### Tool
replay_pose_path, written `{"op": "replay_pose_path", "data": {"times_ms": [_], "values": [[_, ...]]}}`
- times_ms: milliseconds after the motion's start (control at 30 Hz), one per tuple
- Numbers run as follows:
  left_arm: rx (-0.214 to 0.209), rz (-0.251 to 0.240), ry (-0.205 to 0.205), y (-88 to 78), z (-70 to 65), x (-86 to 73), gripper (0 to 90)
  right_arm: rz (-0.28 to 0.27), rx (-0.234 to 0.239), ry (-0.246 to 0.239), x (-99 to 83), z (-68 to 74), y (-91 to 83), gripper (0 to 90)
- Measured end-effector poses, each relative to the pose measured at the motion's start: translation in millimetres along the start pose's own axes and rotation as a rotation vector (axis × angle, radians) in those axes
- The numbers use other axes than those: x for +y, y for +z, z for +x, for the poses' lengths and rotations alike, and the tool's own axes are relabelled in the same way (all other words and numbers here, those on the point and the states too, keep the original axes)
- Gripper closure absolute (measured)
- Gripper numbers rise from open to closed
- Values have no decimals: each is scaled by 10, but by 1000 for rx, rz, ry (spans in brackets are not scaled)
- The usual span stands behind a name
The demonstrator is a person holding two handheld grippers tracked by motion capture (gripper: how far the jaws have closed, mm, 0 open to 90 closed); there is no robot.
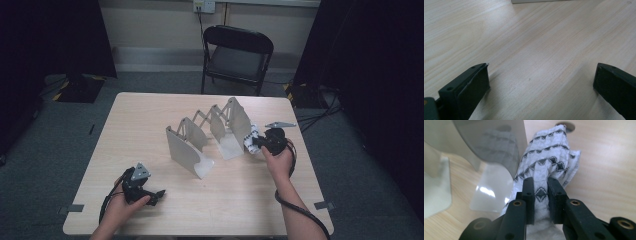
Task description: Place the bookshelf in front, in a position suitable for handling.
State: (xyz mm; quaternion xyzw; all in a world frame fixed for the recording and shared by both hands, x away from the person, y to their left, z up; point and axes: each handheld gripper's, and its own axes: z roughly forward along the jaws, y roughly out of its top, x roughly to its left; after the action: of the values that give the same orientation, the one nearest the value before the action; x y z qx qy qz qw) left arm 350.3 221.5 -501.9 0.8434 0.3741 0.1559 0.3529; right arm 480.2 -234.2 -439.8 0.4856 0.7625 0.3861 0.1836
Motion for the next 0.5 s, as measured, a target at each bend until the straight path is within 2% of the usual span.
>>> {"op": "replay_pose_path", "data": {"times_ms": [67, 100, 167, 367, 500], "values": [[0, -1, -2, 1, -2, 0, 0, -21, 1, -13, 104, 14, -75, 778], [0, -4, -5, 3, -4, -1, 0, -48, -2, -15, 242, 28, -166, 778], [0, -5, -6, 3, -5, -1, 0, -56, -6, -20, 293, 33, -199, 778], [0, -1, -1, 1, -1, 0, 0, -142, -4, -56, 729, 99, -471, 778], [0, 1, 1, -1, 1, 0, 0, -161, 7, -62, 786, 116, -513, 778]]}}
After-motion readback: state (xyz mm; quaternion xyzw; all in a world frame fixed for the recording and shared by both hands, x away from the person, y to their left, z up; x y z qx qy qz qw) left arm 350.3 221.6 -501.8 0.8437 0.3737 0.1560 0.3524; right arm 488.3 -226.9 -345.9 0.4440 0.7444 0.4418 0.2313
